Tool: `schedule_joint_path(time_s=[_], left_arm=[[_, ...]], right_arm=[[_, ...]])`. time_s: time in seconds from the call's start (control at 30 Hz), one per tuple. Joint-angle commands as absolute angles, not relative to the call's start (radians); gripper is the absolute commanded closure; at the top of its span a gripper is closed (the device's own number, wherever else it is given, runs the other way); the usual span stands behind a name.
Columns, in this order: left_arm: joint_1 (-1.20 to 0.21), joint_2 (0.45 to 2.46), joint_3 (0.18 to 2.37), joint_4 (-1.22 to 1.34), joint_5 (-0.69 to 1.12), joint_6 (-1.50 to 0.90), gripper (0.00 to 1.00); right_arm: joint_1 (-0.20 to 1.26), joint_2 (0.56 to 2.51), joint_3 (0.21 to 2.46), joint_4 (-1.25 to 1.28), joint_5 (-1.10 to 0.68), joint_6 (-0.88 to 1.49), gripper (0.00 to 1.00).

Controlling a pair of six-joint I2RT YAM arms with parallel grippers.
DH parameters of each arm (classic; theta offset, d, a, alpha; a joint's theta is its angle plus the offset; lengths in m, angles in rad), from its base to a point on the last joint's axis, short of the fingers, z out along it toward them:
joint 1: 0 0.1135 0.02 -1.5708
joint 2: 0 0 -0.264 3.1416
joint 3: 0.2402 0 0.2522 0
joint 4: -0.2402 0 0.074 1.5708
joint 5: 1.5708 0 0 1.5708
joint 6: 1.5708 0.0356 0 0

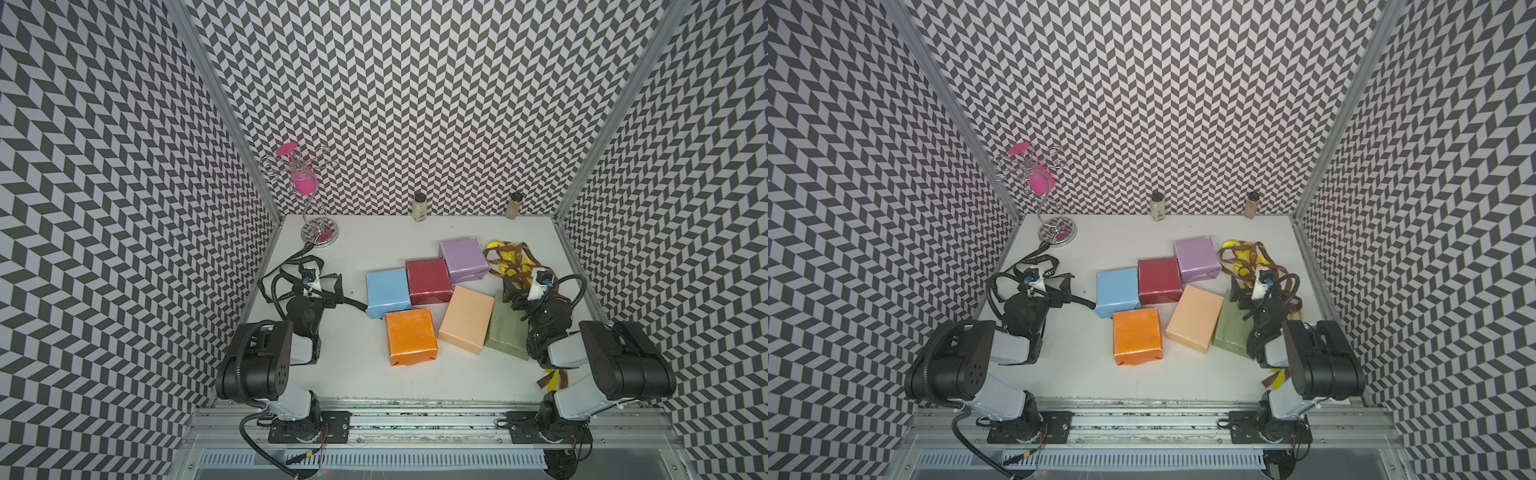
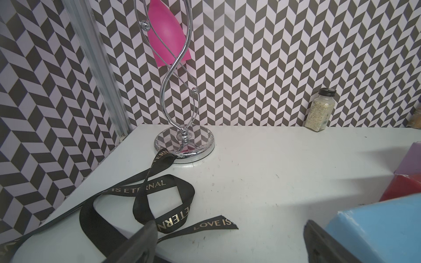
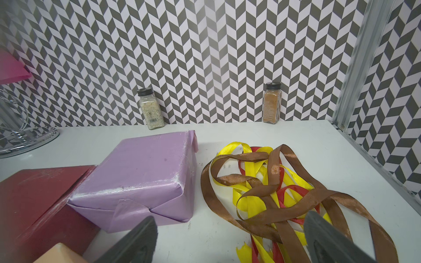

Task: Untie the ribbon bows on the gift boxes
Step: Reset both arms

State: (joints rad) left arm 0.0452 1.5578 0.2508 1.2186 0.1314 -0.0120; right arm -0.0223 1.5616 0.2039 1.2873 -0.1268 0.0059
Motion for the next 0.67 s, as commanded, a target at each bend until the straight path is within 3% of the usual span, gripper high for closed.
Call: schedule_joint_path(time_s=[0.0,0.63], left_arm=[[0.038,1.559,0.259,1.255,0.121,0.0,0.0],[0.035,1.558,0.259,1.255,0.117,0.0,0.0]], right_arm=[[-0.016,1.562,0.213,1.339,-0.117,-0.006,0.01],[-0.003,1.563,0.245,1.322,-0.129,-0.026,0.01]])
